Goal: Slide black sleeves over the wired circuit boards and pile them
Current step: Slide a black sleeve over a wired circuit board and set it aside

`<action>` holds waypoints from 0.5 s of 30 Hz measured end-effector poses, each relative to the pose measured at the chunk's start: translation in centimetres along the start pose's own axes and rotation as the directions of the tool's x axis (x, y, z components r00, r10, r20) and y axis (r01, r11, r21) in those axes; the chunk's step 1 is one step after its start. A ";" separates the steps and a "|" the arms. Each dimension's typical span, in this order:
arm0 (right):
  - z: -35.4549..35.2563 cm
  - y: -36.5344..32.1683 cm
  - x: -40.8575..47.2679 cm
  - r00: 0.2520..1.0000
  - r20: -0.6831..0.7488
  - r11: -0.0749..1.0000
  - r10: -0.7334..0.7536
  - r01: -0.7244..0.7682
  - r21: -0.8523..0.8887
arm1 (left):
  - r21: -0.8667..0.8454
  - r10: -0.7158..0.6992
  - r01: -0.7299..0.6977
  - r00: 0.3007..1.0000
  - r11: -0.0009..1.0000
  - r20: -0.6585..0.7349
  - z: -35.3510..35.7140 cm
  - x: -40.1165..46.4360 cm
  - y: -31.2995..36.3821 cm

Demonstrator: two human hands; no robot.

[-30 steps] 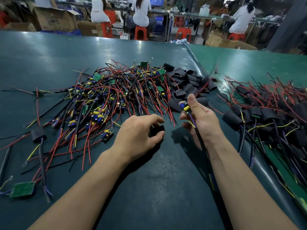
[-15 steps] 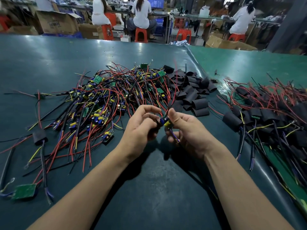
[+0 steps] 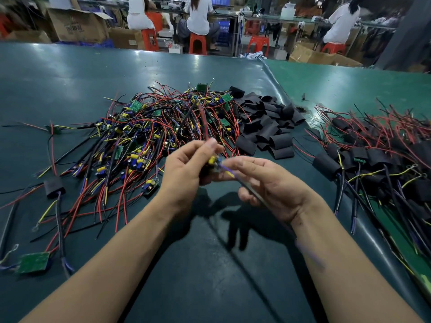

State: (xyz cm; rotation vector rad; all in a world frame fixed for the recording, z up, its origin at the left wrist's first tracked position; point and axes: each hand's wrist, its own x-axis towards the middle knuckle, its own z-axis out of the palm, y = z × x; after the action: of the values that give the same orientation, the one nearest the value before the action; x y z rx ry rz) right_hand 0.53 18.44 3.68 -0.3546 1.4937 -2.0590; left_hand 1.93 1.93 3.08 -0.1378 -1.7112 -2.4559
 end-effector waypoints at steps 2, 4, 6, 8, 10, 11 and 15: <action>-0.2 -0.2 0.0 1.000 0.010 0.999 -0.007 0.006 0.048 | -0.049 0.009 -0.015 0.994 0.999 -0.109 -0.3 0.7 0.2; -0.1 0.0 0.1 1.000 0.021 1.000 -0.020 0.019 0.021 | -0.052 0.025 -0.033 0.988 0.998 -0.151 -0.4 1.0 0.1; 0.5 0.6 0.6 0.999 0.007 0.998 -0.052 0.052 -0.031 | 0.075 0.057 -0.046 0.987 0.996 -0.152 -0.4 0.9 -0.3; 1.2 1.1 1.1 0.994 -0.049 0.994 -0.102 0.100 -0.034 | 0.253 0.102 -0.064 0.985 0.965 -0.142 -0.4 0.5 -0.7; 1.5 1.3 1.4 0.978 -0.145 0.988 -0.150 0.143 -0.059 | 0.380 0.133 -0.077 0.983 0.922 -0.123 -0.5 0.4 -1.0; 1.6 1.3 1.5 0.965 -0.198 0.984 -0.169 0.153 -0.093 | 0.394 0.133 -0.079 0.985 0.916 -0.113 -0.4 0.4 -1.1; 1.5 1.2 1.6 0.900 -0.338 0.961 -0.276 0.251 -0.117 | 0.317 0.127 -0.080 0.984 0.945 -0.128 -0.3 0.6 -1.0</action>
State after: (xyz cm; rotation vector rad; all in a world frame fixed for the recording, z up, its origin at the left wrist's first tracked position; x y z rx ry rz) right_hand 0.37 16.12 2.90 -0.2329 1.8170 -2.3845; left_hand 1.22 1.96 2.19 -0.0100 -1.9418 -2.0356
